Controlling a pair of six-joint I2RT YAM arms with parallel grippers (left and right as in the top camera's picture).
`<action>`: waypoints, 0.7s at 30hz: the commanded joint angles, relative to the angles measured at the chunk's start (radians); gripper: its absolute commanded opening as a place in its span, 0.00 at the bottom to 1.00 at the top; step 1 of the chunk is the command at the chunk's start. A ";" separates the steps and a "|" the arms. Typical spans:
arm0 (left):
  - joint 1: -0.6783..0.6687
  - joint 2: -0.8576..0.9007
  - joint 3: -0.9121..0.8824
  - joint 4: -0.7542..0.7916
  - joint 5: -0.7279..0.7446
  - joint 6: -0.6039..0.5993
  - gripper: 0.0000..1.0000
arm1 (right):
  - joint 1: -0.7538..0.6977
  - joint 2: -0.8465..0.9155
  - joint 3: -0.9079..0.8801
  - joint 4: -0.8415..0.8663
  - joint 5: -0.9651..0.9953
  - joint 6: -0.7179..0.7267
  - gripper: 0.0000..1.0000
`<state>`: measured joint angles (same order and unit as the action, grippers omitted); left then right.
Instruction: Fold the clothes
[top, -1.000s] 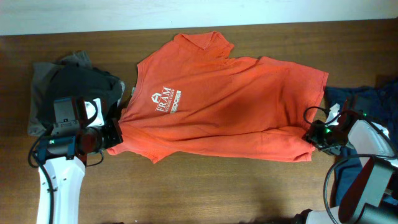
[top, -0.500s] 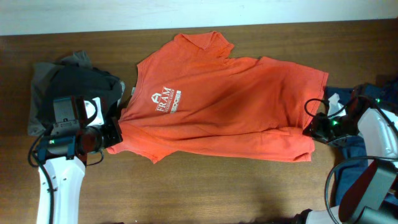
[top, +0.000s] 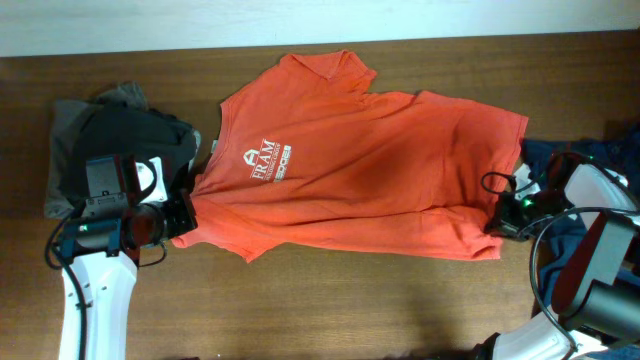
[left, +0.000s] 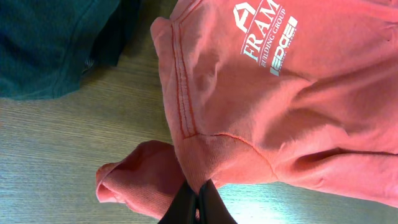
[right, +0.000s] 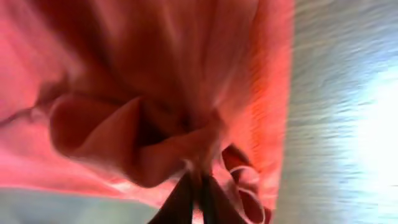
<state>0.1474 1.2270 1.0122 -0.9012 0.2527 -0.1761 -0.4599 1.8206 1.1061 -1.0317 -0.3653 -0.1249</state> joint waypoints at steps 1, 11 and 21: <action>0.006 0.002 0.021 -0.001 -0.013 0.020 0.02 | -0.005 -0.008 -0.001 -0.070 -0.200 -0.096 0.04; 0.006 0.002 0.021 0.001 -0.014 0.021 0.03 | -0.005 -0.126 0.093 -0.347 -0.623 -0.186 0.04; 0.006 0.002 0.021 0.002 -0.013 0.020 0.03 | -0.005 -0.146 0.171 -0.089 -0.528 0.197 0.04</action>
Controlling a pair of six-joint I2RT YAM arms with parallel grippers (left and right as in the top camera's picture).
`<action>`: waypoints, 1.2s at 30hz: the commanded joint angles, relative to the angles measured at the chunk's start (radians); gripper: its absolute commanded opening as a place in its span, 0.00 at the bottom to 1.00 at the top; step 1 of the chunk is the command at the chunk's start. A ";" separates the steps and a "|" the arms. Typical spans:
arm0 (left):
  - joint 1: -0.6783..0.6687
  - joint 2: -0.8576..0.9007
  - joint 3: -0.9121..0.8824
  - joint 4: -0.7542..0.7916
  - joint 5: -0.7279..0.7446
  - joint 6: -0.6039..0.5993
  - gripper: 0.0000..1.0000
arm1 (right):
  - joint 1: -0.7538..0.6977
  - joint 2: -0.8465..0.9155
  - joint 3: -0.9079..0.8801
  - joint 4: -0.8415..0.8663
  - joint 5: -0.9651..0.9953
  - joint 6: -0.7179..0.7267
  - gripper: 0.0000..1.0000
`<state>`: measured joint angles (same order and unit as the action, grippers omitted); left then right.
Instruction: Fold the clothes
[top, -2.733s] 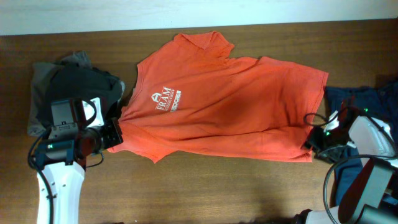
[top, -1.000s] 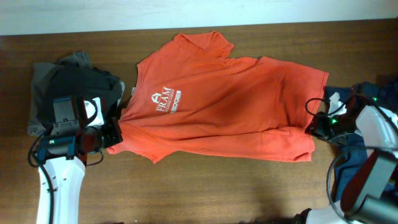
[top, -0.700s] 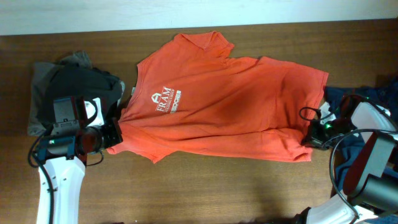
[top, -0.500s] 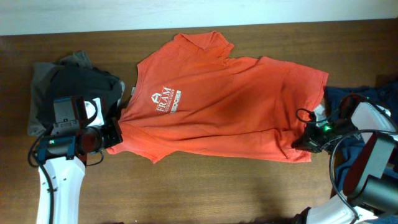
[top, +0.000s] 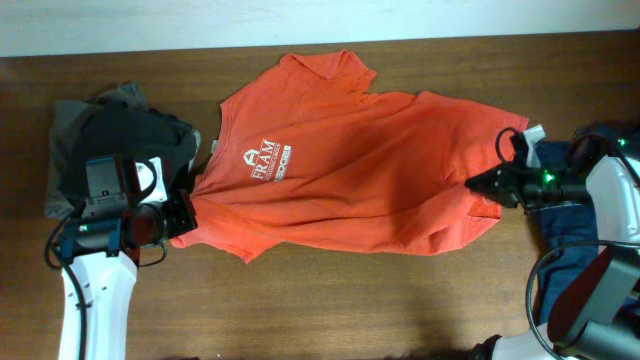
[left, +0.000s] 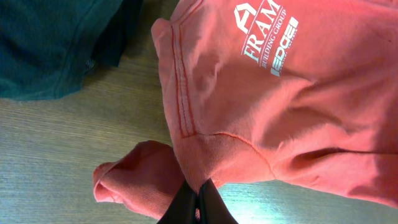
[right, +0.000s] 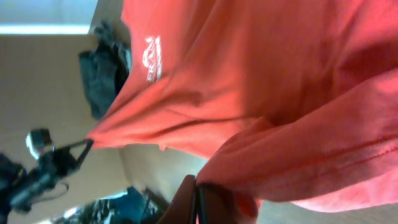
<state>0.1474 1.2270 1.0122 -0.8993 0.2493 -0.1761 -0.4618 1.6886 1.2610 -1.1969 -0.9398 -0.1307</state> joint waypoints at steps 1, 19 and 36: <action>0.006 0.002 0.021 0.000 -0.010 0.020 0.03 | -0.003 -0.014 0.016 0.133 0.047 0.273 0.04; 0.006 0.002 0.021 -0.032 -0.010 0.020 0.00 | -0.002 -0.024 0.017 0.230 0.398 0.446 0.04; 0.006 -0.079 0.042 -0.092 0.008 0.096 0.00 | -0.003 -0.338 0.020 -0.279 0.527 0.342 0.04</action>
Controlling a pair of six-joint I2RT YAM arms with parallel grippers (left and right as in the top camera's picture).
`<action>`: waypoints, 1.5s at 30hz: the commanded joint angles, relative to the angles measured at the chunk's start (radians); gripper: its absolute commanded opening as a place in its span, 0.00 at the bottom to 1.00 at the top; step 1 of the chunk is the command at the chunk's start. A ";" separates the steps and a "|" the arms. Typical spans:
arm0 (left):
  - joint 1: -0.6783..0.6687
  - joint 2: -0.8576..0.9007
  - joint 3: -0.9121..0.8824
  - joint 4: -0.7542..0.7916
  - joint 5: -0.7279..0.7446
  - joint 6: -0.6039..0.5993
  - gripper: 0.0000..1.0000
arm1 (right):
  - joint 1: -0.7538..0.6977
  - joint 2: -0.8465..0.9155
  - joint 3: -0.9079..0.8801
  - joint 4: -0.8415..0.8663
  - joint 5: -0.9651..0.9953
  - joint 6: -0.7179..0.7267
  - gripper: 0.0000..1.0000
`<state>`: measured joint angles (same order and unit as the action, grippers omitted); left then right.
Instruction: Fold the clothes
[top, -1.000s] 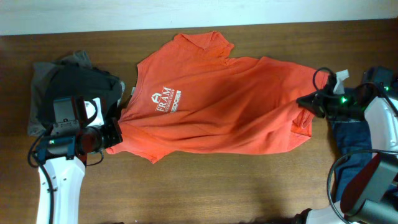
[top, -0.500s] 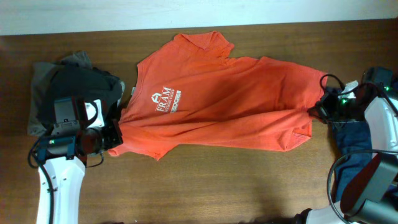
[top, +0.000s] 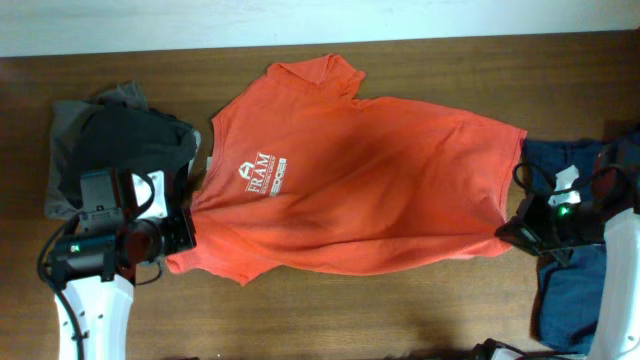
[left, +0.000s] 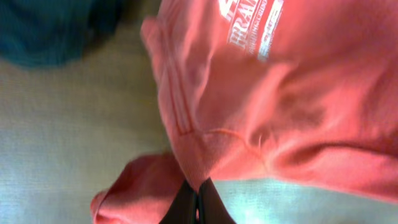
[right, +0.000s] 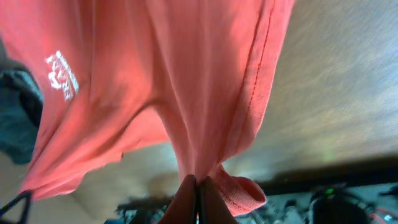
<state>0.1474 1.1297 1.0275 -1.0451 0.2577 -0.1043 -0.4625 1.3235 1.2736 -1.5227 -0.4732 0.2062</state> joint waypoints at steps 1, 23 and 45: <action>0.006 0.036 0.027 0.080 0.000 0.024 0.00 | -0.002 0.039 0.007 0.068 0.060 0.017 0.04; -0.010 0.295 0.101 0.101 0.049 0.141 0.46 | 0.083 0.467 0.006 0.438 -0.019 0.034 0.48; -0.341 0.595 -0.111 0.224 -0.098 0.120 0.47 | 0.082 0.467 0.006 0.408 -0.016 0.007 0.49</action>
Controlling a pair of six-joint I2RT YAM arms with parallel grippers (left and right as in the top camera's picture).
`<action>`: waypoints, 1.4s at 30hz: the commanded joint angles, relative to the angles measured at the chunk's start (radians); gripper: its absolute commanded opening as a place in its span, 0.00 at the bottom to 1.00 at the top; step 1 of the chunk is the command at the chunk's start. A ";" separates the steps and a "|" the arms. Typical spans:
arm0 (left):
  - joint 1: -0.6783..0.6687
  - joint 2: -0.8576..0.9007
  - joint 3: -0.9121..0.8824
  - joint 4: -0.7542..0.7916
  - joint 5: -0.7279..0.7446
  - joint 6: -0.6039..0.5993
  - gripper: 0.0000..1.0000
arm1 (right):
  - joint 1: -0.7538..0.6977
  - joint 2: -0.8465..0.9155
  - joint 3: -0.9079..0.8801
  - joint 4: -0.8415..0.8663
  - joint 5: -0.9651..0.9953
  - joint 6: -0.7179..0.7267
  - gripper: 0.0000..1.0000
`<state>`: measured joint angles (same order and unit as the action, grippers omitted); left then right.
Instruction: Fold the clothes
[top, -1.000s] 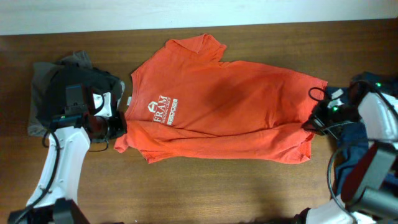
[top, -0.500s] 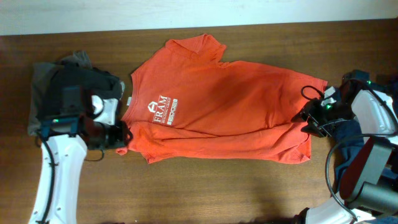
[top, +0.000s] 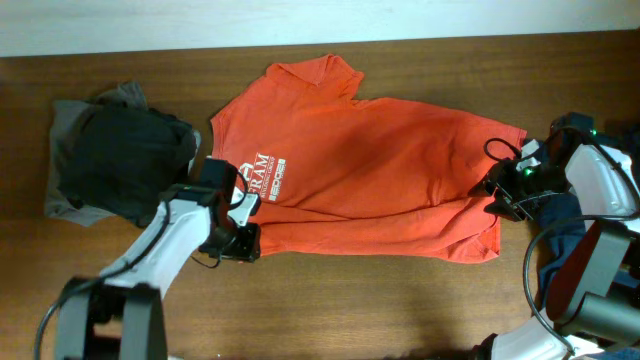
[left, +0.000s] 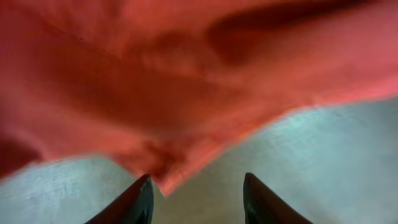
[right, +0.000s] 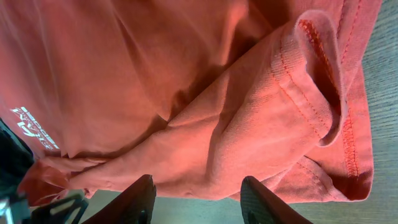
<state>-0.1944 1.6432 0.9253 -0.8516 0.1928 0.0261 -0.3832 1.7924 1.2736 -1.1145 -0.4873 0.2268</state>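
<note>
An orange T-shirt (top: 360, 170) with a white FRAM logo lies spread across the brown table (top: 330, 310), its near edge doubled over in a fold. At the shirt's near-left corner my left gripper (top: 240, 240) (left: 196, 196) stands open, a point of orange cloth (left: 165, 177) just beside its left finger. My right gripper (top: 492, 198) (right: 199, 199) is open at the shirt's right end, over the rumpled orange hem (right: 323, 93), holding nothing.
A dark grey and black heap of clothes (top: 115, 160) sits at the far left. Blue garments (top: 575, 260) lie at the right edge under the right arm. A pale wall strip runs along the back.
Both grippers have let go of the shirt and stand open. The left one has moved right along the near edge; the right one sits farther back. The shirt lies flatter, near edge folded.
Both grippers were shut on the shirt, left at the near-left sleeve, right at the right end. The right one then stood higher with its end lifted, then farther right with the shirt stretched out. Now the shirt lies released on the table.
</note>
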 joint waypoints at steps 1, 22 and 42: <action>0.001 0.101 -0.008 0.030 -0.033 -0.002 0.47 | 0.002 -0.002 0.006 0.000 -0.002 -0.014 0.49; 0.001 -0.071 0.264 -0.282 0.031 0.035 0.00 | -0.045 -0.002 0.015 -0.023 0.002 -0.045 0.49; 0.001 -0.224 0.465 -0.241 -0.111 0.053 0.00 | -0.043 -0.002 -0.076 -0.060 0.076 -0.065 0.53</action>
<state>-0.1944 1.4269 1.3777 -1.1042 0.0963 0.0643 -0.4240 1.7927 1.2480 -1.2076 -0.4259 0.1722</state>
